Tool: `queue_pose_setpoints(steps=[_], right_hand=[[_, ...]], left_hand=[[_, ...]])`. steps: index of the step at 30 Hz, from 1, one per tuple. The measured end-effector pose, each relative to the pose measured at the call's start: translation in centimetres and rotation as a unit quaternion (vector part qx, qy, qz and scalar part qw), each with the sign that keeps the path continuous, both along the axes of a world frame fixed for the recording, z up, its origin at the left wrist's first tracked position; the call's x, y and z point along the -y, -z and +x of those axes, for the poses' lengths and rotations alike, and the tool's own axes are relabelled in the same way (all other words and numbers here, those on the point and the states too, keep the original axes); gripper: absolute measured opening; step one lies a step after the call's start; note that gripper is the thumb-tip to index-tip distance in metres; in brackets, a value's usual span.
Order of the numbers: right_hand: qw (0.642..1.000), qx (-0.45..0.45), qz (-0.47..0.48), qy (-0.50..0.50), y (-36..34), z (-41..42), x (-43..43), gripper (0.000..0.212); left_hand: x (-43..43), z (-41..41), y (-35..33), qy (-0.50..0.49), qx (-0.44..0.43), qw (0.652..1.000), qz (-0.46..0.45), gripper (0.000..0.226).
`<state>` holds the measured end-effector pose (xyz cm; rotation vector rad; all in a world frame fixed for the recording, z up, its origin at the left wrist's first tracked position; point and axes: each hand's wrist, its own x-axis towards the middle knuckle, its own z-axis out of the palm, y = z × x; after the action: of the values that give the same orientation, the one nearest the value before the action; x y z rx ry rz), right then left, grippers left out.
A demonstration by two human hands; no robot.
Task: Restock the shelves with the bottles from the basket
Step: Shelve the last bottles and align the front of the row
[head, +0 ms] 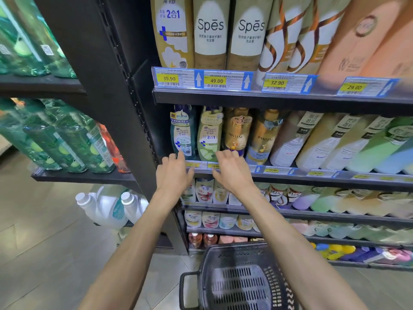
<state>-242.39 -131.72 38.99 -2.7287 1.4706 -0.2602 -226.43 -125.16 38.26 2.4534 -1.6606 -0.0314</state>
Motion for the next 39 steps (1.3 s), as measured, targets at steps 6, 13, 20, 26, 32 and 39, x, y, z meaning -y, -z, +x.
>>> queue_pose_setpoints(steps=[6, 13, 20, 26, 32, 39], right_hand=[[0.997, -0.044, -0.034, -0.046, -3.6, -2.6, -0.1, 0.046], [0.994, -0.058, -0.053, -0.082, -9.2, -5.3, -0.5, 0.044], [0.989, -0.025, -0.058, -0.134, -15.5, -6.7, -1.0, 0.052], [0.988, 0.012, -0.097, -0.123, -20.1, -7.2, -1.7, 0.047], [0.984, 0.006, -0.151, -0.093, -25.3, -5.9, -2.1, 0.045], [0.98, -0.002, -0.197, -0.042, -30.0, -2.7, -2.5, 0.045]], left_hand=[[-1.1, -0.8, -2.8, 0.007, 0.094, 0.995, 0.026, 0.051], [-3.0, -2.2, -8.2, -0.003, 0.059, 0.998, 0.004, 0.055], [-4.3, -2.7, -14.8, -0.018, 0.05, 0.997, -0.048, 0.053], [-4.8, -3.0, -19.2, -0.007, 0.062, 0.993, -0.099, 0.054], [-4.2, -1.4, -23.7, 0.029, 0.065, 0.985, -0.154, 0.057], [-3.2, 1.7, -28.4, 0.061, 0.059, 0.974, -0.211, 0.057]])
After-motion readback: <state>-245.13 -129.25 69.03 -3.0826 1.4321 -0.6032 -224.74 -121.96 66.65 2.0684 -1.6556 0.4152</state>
